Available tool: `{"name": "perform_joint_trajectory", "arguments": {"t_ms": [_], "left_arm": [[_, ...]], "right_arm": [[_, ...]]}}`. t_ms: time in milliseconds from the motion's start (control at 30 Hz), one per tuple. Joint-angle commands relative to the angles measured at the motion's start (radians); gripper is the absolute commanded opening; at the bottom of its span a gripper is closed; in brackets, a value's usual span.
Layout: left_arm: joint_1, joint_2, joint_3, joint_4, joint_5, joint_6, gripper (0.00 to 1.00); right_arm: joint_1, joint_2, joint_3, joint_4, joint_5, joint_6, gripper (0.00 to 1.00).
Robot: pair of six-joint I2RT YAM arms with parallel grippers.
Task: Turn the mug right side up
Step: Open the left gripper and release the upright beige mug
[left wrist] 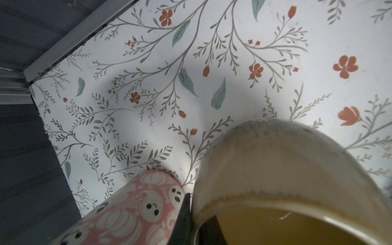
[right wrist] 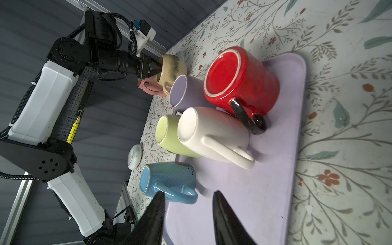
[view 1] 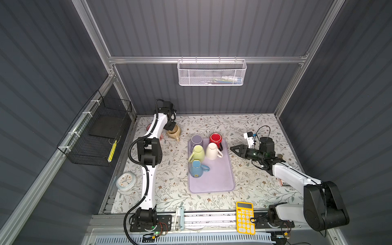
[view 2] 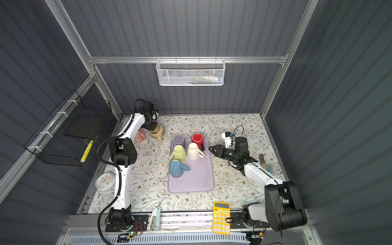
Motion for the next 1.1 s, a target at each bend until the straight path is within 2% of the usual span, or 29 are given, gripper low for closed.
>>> {"name": "perform_joint_trajectory", "arguments": {"t_ms": [0, 267, 633, 1067], "left_arm": [[-0.005, 0.007, 0.055, -0.009, -0.036, 0.018, 0.0], [0.0, 0.047, 0.086, -0.024, -0.094, 0.059, 0.0], [0.033, 0.047, 0.08, -0.009, -0.098, 0.066, 0.0], [0.047, 0.061, 0.075, -0.004, -0.111, 0.075, 0.26]], "right_arm": [[0.003, 0.008, 0.01, 0.031, 0.0, 0.004, 0.39], [0.003, 0.024, 0.017, 0.036, -0.004, 0.004, 0.39], [0.003, 0.036, 0.018, 0.037, -0.006, 0.004, 0.39], [0.003, 0.047, 0.025, 0.039, -0.011, 0.01, 0.39]]}}
